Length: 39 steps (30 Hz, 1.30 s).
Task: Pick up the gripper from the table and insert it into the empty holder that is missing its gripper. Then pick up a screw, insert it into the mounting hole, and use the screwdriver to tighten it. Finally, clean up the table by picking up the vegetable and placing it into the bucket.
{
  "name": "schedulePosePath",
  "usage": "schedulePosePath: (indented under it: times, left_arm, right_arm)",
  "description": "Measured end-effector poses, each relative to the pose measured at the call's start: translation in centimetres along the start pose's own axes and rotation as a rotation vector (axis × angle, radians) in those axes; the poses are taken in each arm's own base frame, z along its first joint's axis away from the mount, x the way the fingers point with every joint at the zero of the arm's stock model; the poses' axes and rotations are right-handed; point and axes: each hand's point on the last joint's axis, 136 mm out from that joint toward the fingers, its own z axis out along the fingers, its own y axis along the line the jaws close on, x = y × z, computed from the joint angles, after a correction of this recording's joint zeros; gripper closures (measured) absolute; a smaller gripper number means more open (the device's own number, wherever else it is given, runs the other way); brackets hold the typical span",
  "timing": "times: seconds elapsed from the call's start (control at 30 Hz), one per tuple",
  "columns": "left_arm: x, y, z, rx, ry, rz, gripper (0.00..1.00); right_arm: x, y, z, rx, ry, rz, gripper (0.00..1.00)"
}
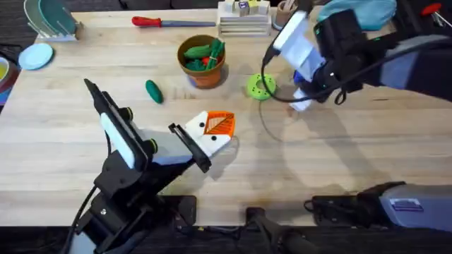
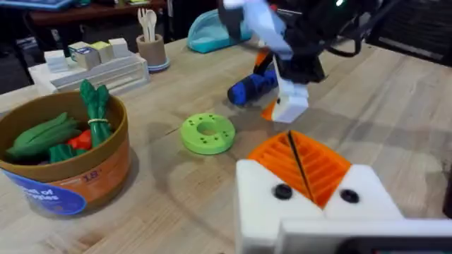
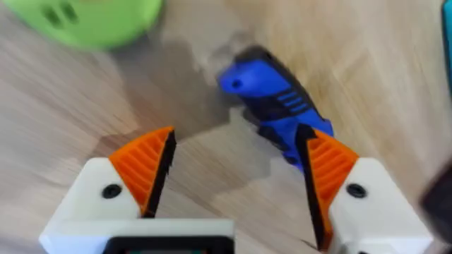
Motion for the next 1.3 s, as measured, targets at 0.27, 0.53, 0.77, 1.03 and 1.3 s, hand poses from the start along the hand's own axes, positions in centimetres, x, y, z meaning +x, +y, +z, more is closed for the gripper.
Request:
schedulePosePath:
  times: [0.27,0.53,0.77,1.03,1.3]
  left_arm:
    - [0.0,0.0,0.0,0.000,0.000,0.003,0.501]
    - [0.0,0.0,0.0,-0.003,-0.001,0.000,0.008]
    - [-0.7,1.5,-0.1,-0.091,-0.025,0.003,0.008]
    - [-6.3,6.2,-4.2,-0.433,-0.007,-0.110,0.008]
    - [-10.2,10.4,-10.6,-0.824,0.303,-0.112,0.009]
  right_arm:
    - [-4.0,-1.1,-6.8,-0.044,-0.288,0.318,0.011]
    - [-4.8,-2.4,-11.8,-0.043,-0.445,0.507,0.011]
    - [-4.8,-2.4,-12.6,-0.064,-0.466,0.594,0.010]
    - [-4.9,-2.5,-12.7,-0.094,-0.471,0.724,0.010]
    - [-5.6,-3.1,-13.1,-0.106,-0.511,0.812,0.009]
